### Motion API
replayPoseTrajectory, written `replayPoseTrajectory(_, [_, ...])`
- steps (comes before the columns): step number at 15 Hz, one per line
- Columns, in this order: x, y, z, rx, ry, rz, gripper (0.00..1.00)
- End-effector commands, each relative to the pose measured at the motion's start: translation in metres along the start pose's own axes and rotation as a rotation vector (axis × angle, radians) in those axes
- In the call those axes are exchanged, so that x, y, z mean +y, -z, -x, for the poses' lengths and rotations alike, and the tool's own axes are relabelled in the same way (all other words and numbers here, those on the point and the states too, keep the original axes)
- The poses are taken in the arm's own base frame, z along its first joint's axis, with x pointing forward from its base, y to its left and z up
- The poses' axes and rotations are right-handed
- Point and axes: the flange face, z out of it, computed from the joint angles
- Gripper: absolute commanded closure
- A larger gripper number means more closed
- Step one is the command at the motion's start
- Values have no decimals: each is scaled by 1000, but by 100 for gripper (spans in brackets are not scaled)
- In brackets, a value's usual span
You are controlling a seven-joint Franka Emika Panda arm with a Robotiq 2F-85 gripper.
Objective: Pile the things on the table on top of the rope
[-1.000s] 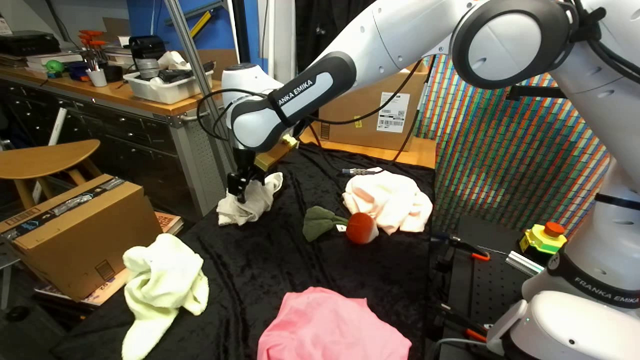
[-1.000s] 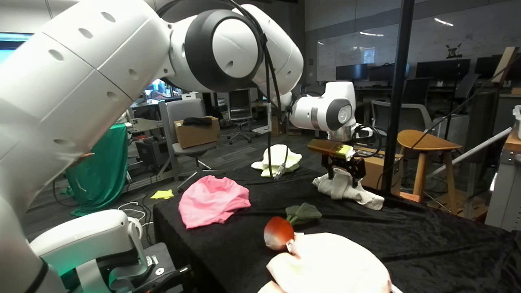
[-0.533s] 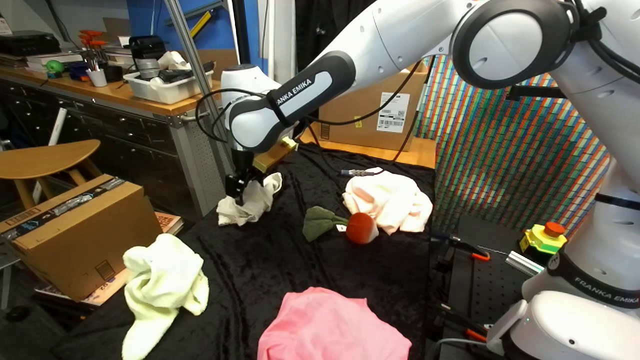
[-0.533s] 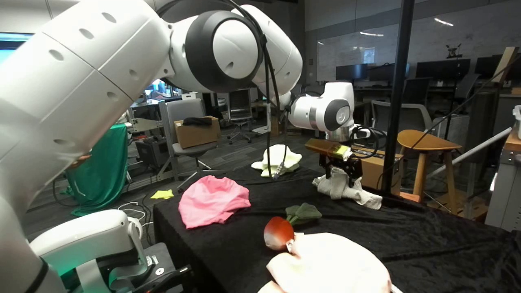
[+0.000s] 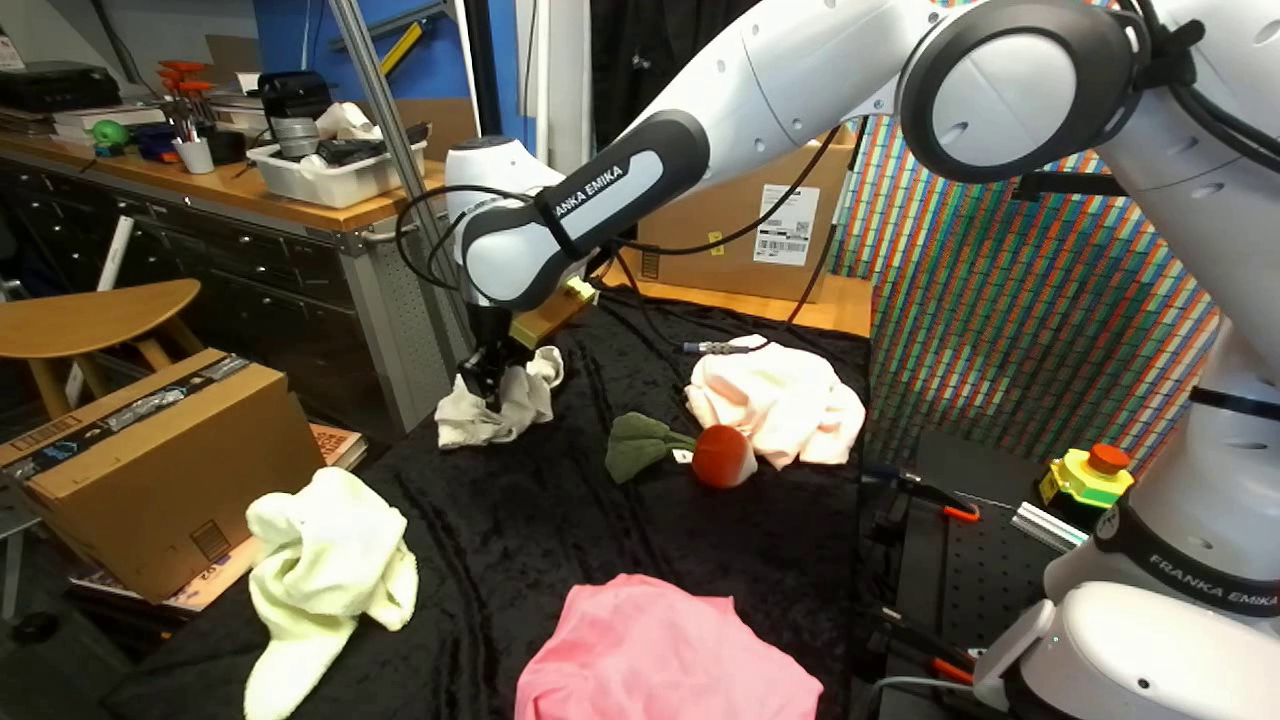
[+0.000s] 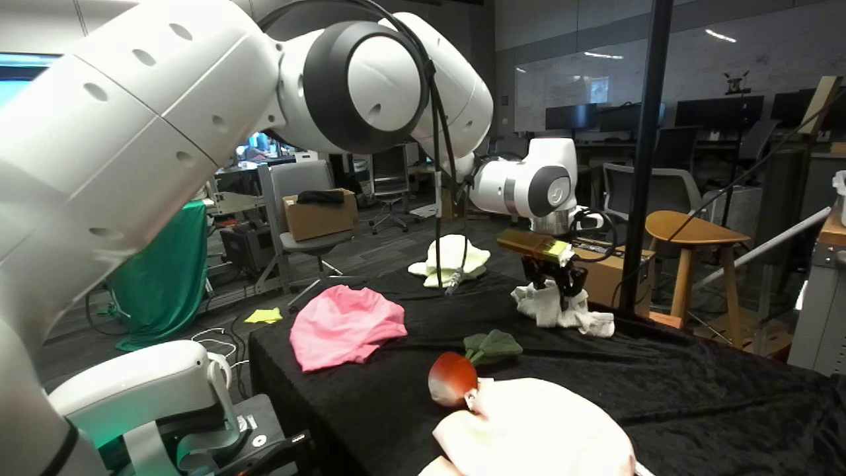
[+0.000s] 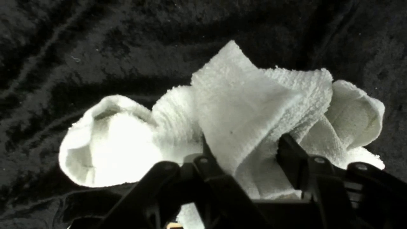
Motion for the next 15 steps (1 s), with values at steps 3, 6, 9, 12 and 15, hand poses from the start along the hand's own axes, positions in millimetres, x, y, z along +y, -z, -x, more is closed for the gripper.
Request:
replayPoseTrajectory(3, [1, 12, 0, 17, 49, 12, 90])
replayPoseTrajectory(6, [-3, 26, 5, 23, 103, 16, 96])
replayPoseTrajectory(9, [-6, 45, 12, 26, 177, 14, 90])
replayPoseTrajectory(12, [-6, 72, 25, 23, 272, -1, 90])
replayPoseTrajectory(15, [2, 104, 46, 22, 366, -18, 91])
